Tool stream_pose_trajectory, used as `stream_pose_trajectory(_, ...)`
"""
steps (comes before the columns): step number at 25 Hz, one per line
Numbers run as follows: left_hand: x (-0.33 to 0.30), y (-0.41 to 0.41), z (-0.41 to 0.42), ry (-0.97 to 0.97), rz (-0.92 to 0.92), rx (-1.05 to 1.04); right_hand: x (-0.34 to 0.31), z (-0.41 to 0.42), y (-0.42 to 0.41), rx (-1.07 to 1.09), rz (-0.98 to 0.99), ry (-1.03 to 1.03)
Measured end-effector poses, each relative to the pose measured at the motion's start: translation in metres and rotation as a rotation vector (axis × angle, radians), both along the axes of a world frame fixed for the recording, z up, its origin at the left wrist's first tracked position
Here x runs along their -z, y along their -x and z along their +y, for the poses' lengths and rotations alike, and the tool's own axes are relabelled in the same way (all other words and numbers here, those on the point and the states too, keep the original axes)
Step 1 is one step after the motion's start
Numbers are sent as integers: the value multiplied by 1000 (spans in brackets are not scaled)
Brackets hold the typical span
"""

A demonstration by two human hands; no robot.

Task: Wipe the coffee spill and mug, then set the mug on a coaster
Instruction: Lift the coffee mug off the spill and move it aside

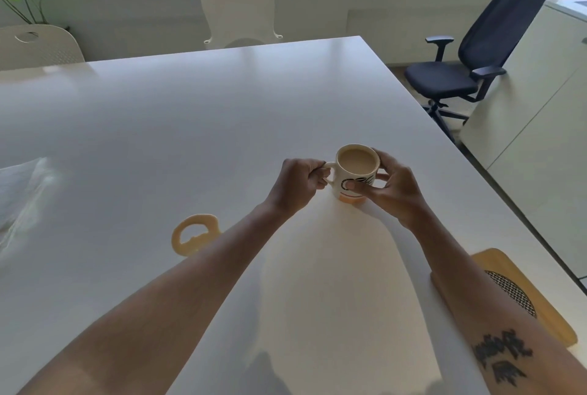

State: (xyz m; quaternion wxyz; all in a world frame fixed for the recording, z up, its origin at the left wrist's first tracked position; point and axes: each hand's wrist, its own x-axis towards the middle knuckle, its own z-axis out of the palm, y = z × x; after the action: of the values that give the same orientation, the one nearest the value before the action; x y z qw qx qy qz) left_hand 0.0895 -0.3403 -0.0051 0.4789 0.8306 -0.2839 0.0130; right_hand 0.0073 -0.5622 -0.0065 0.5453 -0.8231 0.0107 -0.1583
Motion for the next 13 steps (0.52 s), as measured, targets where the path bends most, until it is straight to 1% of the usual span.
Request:
stream_pose_trajectory(9, -2, 7, 1, 41, 39, 0, 4, 1, 3, -36, 52, 2)
stream_pose_trajectory(11, -7, 13, 2, -9, 16, -22, 4, 2, 6, -42, 56, 54)
stream_pose_trajectory(13, -10, 17, 6, -120, -22, -21, 4, 1, 6, -3, 75, 164)
